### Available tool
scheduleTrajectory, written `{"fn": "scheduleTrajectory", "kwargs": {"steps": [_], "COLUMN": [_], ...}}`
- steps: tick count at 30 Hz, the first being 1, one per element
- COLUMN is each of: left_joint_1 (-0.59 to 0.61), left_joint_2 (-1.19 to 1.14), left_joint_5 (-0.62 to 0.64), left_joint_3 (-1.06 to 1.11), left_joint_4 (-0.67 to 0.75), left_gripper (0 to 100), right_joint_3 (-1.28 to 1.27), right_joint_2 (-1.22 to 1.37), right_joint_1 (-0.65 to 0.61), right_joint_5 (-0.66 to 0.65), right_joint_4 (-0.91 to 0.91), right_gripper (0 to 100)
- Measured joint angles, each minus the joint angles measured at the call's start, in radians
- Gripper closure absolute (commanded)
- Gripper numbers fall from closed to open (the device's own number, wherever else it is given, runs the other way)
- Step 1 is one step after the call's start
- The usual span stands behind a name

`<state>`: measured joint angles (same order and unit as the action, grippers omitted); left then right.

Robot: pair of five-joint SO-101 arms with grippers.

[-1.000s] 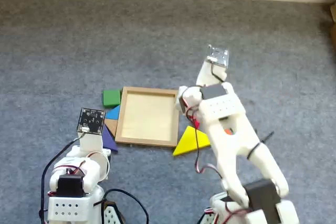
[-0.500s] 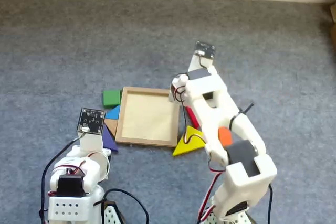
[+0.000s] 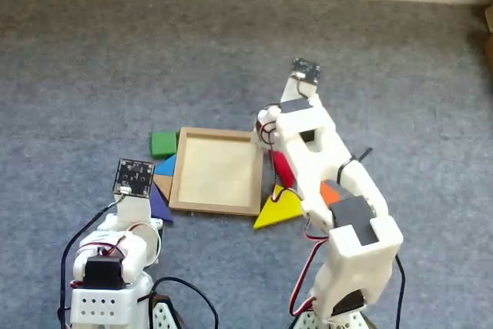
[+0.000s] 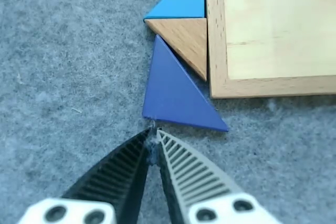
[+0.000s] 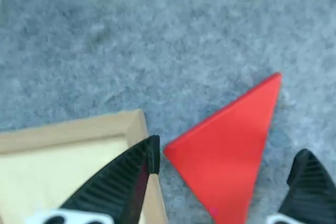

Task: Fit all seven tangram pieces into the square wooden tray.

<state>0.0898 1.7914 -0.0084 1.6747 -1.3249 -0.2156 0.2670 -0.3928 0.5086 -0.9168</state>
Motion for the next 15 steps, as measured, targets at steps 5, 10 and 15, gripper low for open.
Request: {"fn": "scheduleTrajectory", "kwargs": {"steps": [5, 10, 15], "left_joint_1": [0.0, 0.0, 0.0], "left_joint_2": [0.0, 0.0, 0.0], "left_joint_5": [0.0, 0.0, 0.0], "left_joint_3": [0.0, 0.0, 0.0], "left_joint_4": [0.0, 0.0, 0.0], "left_gripper": [99, 99, 99], "right_joint_3": [0.0, 0.0, -0.017], "right_joint_2": [0.0, 0.0, 0.0], "right_joint_1": [0.002, 0.002, 0.0], "right_joint_5": [0.0, 0.0, 0.0], "right_joint_4": [0.014, 0.017, 0.017], "right_gripper": [62.6, 62.6, 62.6]}}
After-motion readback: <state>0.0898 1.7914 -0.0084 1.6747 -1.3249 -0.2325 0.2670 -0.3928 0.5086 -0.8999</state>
